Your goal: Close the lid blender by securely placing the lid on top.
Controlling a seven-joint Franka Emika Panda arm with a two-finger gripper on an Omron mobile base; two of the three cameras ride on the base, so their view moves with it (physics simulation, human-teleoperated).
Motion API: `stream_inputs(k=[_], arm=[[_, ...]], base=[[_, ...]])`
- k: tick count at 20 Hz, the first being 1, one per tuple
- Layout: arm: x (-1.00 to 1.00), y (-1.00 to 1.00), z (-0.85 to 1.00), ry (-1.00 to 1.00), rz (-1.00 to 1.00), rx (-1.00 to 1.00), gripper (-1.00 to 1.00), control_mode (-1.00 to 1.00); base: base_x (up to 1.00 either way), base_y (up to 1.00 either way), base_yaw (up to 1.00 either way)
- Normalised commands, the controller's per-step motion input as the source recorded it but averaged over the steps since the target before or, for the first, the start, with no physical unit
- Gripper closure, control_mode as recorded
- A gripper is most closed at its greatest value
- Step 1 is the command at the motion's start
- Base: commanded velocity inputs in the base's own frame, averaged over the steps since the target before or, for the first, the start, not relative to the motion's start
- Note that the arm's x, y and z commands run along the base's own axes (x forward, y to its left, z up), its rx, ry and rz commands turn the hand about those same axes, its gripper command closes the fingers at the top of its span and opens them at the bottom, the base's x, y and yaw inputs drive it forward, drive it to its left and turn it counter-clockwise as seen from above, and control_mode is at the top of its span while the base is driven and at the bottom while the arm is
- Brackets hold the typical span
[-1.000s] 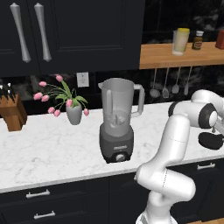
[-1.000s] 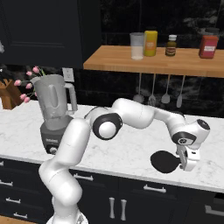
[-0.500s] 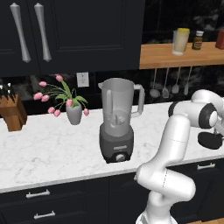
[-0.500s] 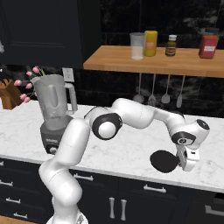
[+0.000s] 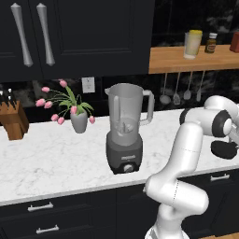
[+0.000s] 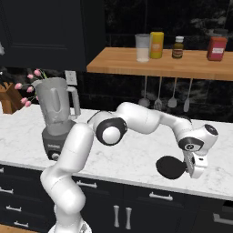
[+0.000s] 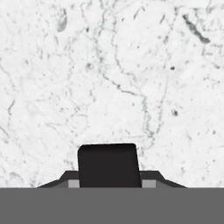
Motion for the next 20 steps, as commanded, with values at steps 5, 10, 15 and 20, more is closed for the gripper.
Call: stream_inputs(k=[5, 10, 15, 20], arm=[[-0.22, 0.01, 0.24, 0.01, -0.02, 0.00, 1.00, -1.00], [-0.31, 0.18, 0.49, 0.00, -0.14, -0.01, 1.00, -1.00], [-0.24, 0.34, 0.60, 0.00, -0.19, -0.01, 1.00, -1.00], [-0.25, 0.44, 0.64, 0.00, -0.20, 0.00, 1.00, -1.00]], base=[[0.00, 0.00, 0.00], [0.00, 0.00, 0.00], [0.00, 0.00, 0.00], [0.00, 0.00, 0.00]])
